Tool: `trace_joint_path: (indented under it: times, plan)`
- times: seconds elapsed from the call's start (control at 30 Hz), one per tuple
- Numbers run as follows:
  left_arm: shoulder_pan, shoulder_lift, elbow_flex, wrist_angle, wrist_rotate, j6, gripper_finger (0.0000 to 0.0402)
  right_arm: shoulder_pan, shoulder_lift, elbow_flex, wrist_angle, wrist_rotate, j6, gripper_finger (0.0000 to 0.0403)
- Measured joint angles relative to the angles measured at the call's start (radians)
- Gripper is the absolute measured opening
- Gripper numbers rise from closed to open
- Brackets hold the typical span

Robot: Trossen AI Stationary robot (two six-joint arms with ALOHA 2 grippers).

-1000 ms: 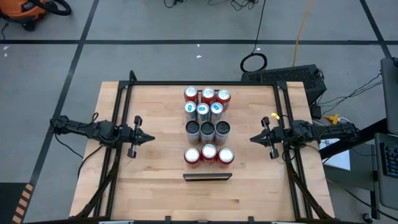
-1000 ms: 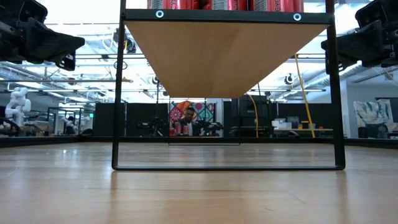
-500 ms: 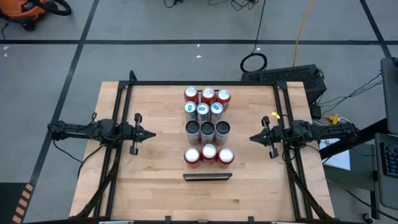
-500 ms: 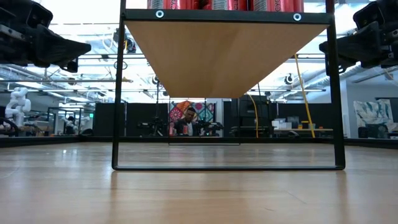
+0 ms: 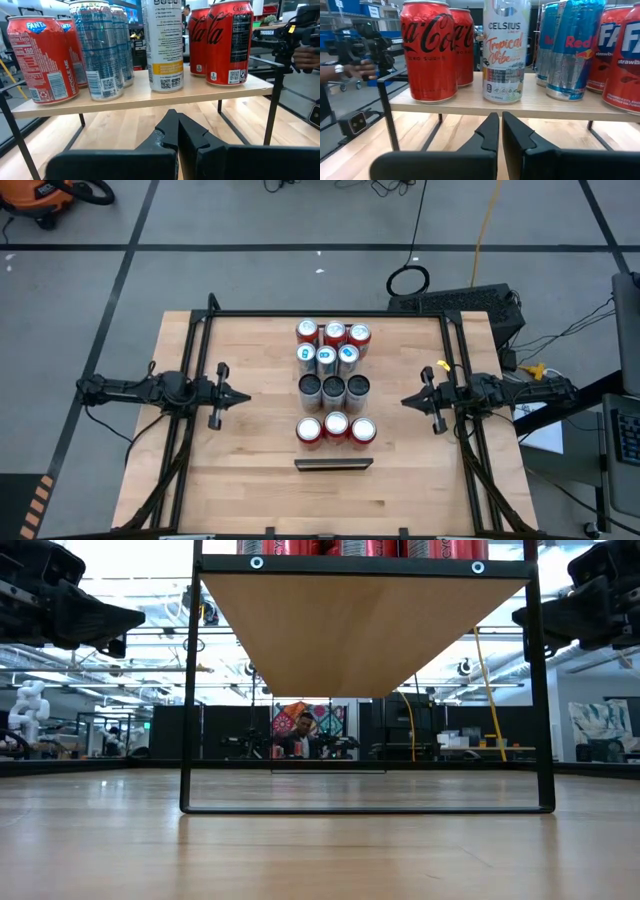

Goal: Place canned beverage on shelf
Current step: Return to Home Position

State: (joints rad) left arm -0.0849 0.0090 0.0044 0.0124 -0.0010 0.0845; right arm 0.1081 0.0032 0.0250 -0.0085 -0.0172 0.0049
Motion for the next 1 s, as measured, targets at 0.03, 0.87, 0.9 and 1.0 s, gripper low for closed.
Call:
trace_joint_path:
  times: [0.03, 0.87, 0.9, 1.0]
  plan:
    - [0.0, 0.0, 0.0, 0.0, 0.0, 0.0, 0.0, 0.0, 0.0, 0.0, -0.002, 0.012, -0.002, 0.0]
    - [0.0, 0.0, 0.0, 0.011, -0.003, 0.0, 0.0, 0.0, 0.0, 0.0, 0.035, 0.016, -0.02, 0.0]
    - [0.0, 0.0, 0.0, 0.011, -0.003, 0.0, 0.0, 0.0, 0.0, 0.0, 0.035, 0.016, -0.02, 0.0]
    - [0.0, 0.0, 0.0, 0.011, -0.003, 0.0, 0.0, 0.0, 0.0, 0.0, 0.035, 0.016, -0.02, 0.0]
